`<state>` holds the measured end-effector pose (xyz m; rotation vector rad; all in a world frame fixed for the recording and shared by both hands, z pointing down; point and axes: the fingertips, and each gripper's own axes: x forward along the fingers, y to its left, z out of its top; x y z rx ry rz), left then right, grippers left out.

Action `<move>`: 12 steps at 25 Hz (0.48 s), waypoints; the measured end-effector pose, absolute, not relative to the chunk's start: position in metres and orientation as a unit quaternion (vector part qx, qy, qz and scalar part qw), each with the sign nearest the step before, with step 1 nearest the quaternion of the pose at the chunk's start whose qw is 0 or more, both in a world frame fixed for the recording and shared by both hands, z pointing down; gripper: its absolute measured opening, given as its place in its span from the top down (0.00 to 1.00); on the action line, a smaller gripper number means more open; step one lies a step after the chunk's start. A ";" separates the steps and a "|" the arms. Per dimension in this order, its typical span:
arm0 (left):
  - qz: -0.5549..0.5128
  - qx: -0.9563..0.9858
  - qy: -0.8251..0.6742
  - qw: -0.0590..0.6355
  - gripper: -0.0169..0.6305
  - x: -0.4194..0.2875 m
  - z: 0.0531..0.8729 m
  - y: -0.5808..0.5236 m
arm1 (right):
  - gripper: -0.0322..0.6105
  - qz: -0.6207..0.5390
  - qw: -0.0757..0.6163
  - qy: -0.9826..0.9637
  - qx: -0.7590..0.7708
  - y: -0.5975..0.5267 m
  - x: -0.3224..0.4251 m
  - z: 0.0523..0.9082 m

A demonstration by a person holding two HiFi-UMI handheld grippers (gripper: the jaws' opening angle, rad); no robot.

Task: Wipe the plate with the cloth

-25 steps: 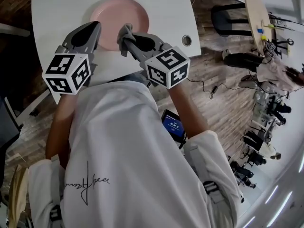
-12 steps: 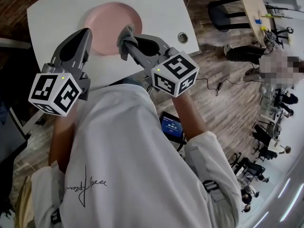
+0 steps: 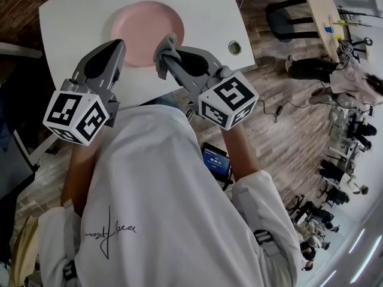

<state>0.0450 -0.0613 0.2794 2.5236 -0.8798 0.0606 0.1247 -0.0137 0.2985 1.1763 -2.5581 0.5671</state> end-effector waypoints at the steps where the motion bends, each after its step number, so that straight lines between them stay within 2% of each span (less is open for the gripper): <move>1: 0.022 0.919 -0.319 0.231 0.95 0.045 0.278 -0.060 | 0.90 0.195 0.136 -0.883 0.405 -0.011 0.124 0.299; 12: 0.037 0.921 -0.311 0.231 0.95 0.077 0.294 -0.050 | 0.90 0.199 0.137 -0.887 0.394 -0.002 0.151 0.314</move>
